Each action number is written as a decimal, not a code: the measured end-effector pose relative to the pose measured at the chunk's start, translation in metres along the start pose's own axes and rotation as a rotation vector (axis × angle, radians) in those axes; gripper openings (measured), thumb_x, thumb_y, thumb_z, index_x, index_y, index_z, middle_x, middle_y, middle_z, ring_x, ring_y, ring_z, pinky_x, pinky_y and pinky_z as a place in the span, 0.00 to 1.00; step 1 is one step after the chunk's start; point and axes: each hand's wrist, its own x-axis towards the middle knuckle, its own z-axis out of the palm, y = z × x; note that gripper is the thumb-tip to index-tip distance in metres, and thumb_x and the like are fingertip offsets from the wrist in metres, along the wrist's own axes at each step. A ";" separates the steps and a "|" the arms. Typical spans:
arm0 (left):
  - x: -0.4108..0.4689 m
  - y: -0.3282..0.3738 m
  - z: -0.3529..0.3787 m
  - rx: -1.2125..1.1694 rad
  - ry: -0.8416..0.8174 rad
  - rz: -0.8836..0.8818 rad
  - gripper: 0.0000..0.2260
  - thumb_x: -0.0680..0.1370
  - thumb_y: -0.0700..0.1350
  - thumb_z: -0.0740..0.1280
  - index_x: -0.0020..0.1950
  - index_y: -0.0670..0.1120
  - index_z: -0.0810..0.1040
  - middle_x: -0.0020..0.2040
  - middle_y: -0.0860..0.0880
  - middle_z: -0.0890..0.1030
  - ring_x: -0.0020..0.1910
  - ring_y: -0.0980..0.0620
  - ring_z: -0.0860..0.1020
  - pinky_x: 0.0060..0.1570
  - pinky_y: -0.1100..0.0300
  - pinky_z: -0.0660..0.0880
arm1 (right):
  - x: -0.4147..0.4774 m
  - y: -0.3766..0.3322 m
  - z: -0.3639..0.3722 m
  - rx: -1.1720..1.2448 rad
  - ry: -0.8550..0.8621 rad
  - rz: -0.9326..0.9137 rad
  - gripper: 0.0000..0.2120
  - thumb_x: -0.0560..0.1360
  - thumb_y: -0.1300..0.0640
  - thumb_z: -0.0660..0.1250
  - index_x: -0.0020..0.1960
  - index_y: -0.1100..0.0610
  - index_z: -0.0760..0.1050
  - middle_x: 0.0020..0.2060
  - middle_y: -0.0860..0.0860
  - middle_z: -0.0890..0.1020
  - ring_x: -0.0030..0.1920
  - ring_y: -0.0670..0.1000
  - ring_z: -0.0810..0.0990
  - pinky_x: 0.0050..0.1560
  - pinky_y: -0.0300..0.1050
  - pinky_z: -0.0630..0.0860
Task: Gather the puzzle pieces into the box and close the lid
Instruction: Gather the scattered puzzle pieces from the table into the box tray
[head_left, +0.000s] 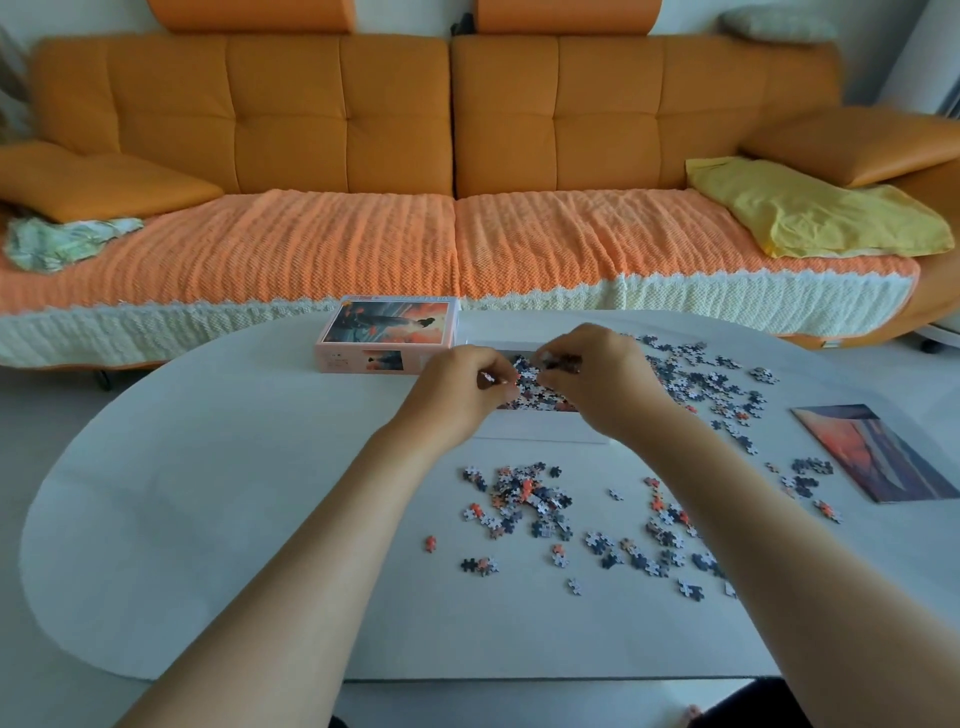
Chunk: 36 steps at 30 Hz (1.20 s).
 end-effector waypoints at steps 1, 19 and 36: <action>0.003 -0.002 0.003 0.034 -0.001 0.012 0.04 0.76 0.46 0.71 0.50 0.51 0.82 0.41 0.59 0.77 0.39 0.61 0.75 0.37 0.68 0.68 | 0.003 0.004 0.004 -0.026 -0.023 -0.009 0.05 0.74 0.58 0.71 0.49 0.57 0.83 0.42 0.54 0.82 0.41 0.54 0.79 0.43 0.48 0.77; -0.031 -0.027 -0.002 0.352 -0.246 0.029 0.20 0.81 0.55 0.61 0.73 0.53 0.70 0.74 0.56 0.67 0.78 0.57 0.51 0.74 0.55 0.54 | -0.012 0.019 0.029 0.011 0.000 0.036 0.09 0.75 0.53 0.71 0.54 0.50 0.84 0.47 0.49 0.81 0.40 0.44 0.76 0.40 0.32 0.69; -0.094 -0.015 -0.006 0.409 -0.360 0.068 0.31 0.67 0.65 0.72 0.68 0.59 0.71 0.66 0.60 0.67 0.65 0.57 0.67 0.63 0.56 0.70 | -0.077 -0.010 0.034 -0.230 -0.488 -0.229 0.23 0.76 0.47 0.66 0.71 0.45 0.70 0.70 0.46 0.70 0.69 0.49 0.66 0.70 0.48 0.65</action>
